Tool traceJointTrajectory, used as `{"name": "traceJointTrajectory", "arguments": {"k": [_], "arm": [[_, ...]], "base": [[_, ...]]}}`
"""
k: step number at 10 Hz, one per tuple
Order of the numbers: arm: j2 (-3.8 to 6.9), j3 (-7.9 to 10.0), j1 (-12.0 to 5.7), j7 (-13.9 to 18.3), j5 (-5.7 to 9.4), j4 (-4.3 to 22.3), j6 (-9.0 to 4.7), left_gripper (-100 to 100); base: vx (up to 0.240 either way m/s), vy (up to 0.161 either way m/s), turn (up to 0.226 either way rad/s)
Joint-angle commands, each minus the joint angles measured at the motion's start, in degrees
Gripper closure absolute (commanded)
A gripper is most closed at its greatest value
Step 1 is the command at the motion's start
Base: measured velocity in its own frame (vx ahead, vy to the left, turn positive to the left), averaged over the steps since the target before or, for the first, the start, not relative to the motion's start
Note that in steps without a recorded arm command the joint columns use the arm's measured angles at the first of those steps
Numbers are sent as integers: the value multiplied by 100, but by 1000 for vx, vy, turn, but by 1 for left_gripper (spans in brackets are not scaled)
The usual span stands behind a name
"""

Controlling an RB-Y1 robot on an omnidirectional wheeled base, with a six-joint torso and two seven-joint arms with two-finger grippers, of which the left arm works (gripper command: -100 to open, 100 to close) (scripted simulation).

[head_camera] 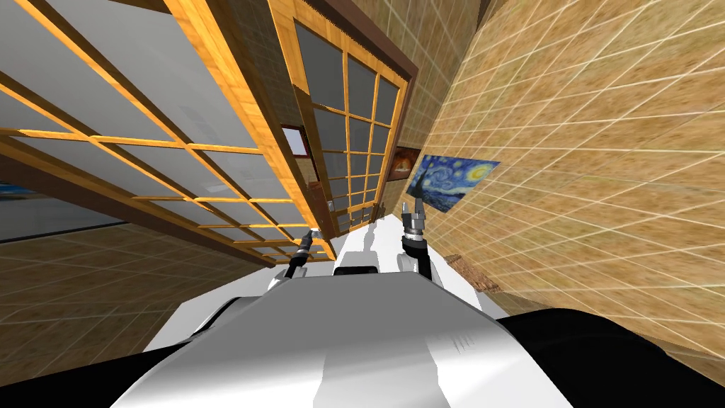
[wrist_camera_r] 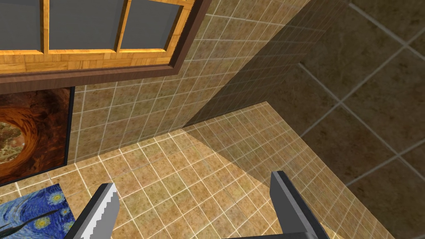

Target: Pull the door open

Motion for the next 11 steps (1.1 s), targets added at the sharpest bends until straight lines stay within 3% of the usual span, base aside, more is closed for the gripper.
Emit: {"name": "traceJointTrajectory", "arguments": {"k": [1, 3, 7, 9, 11], "arm": [[-117, -86, 180, 18, -36, -286, 207, 100], [-117, -86, 180, 18, -36, -393, 207, 100], [-121, -174, 171, 703, 121, -419, 244, 100], [-121, -174, 171, 731, 121, -419, 244, 100], [-124, -233, 165, 1113, 227, -436, 269, 100]], "base": [[-11, 12, 1], [-10, -4, 8], [-39, 18, -46], [-13, 9, -7], [-30, 14, -27]]}}
